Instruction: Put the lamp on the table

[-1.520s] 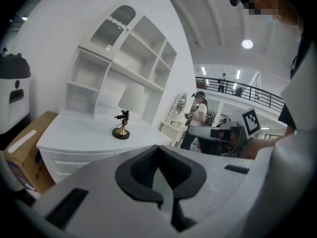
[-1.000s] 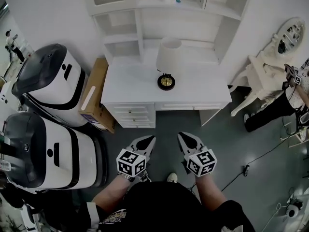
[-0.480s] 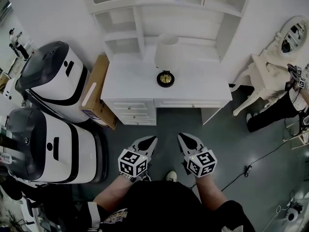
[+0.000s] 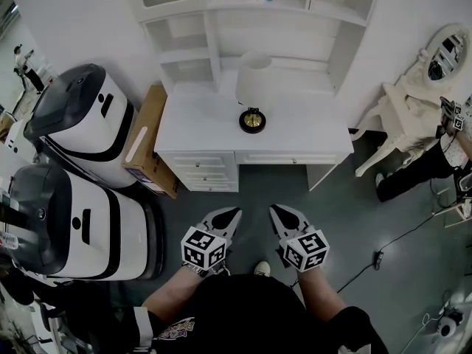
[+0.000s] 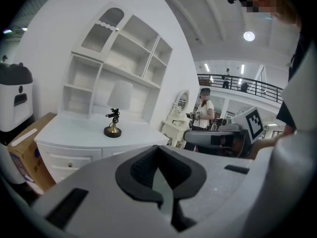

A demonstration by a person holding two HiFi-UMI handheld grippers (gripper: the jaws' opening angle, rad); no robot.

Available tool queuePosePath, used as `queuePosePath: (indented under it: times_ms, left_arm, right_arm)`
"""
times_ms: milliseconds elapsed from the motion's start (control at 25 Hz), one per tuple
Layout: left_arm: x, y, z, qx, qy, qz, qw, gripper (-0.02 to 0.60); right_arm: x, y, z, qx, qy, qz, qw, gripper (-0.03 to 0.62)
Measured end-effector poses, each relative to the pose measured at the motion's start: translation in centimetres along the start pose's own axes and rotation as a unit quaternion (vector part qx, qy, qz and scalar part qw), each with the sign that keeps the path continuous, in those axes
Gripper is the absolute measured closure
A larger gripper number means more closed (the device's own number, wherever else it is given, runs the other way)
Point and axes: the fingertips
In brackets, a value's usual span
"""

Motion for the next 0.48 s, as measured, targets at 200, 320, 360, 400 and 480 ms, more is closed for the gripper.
queuePosePath:
  times_ms: [200,320,360,400,480]
  left_arm:
    - [0.0,0.2,0.7,0.0,0.0,0.0,1.0,0.575]
    - [0.1,0.5,0.9,0.002,0.0,0.0,1.0,0.575]
    - [0.1,0.6,1.0,0.003,0.0,0.0,1.0,0.575]
    - [0.1,0.6,1.0,0.003,0.0,0.0,1.0,0.575]
    - [0.1,0.7,1.1,0.003,-0.001,0.0,1.0,0.575]
  right_arm:
    - [-0.1,0.7,-0.3,0.001,-0.001,-0.002,1.0,0.569]
    - [-0.1,1.0,-0.6,0.003,-0.001,-0.002,1.0,0.569]
    - [-0.1,1.0,-0.6,0.004,-0.001,-0.002,1.0,0.569]
    - [-0.1,1.1,-0.6,0.004,-0.001,-0.002,1.0,0.569]
    - [-0.1,1.2,-0.7,0.004,-0.001,-0.002,1.0,0.569]
Point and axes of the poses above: the fingertips, and each gripper's own axes: z backward along the fingers, y to its left, x out of its top, and after that the axes turned 10 degrees about -y, right-handed
